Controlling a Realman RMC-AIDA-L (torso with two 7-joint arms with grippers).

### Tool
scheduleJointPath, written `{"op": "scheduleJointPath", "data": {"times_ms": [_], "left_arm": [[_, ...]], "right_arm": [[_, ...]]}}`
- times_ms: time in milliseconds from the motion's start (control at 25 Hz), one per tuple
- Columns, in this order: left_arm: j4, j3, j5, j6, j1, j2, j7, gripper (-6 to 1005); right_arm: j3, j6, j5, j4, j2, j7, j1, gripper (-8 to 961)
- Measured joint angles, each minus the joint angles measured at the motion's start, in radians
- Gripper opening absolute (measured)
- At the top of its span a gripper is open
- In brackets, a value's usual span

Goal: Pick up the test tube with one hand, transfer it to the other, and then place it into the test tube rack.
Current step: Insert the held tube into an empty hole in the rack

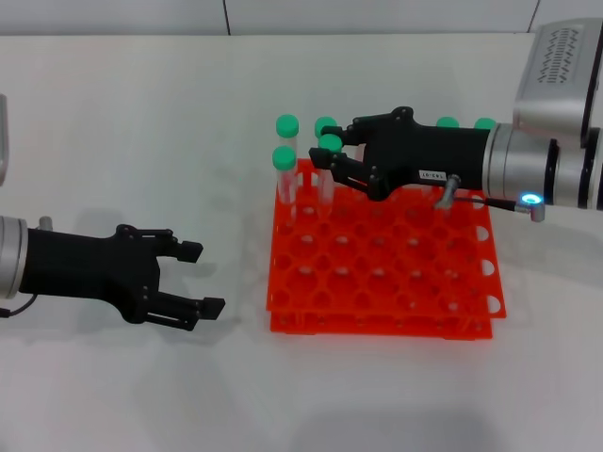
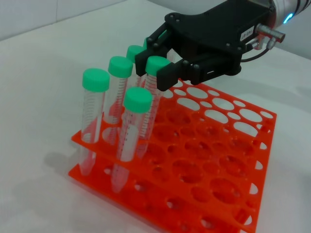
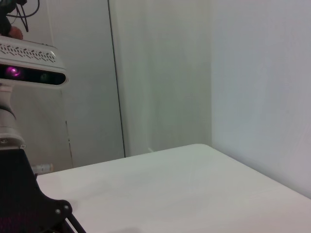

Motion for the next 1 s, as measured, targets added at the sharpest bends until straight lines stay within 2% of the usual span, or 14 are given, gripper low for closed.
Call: {"op": "scheduleJointPath", "data": {"times_ms": [1000], "left_arm": [[-0.003,0.000,0.000,0.003,0.000,0.000,0.000,888]], "right_arm": [[0.000,-0.006,0.002,0.000,0.000,-0.002,-0.004,309]]}}
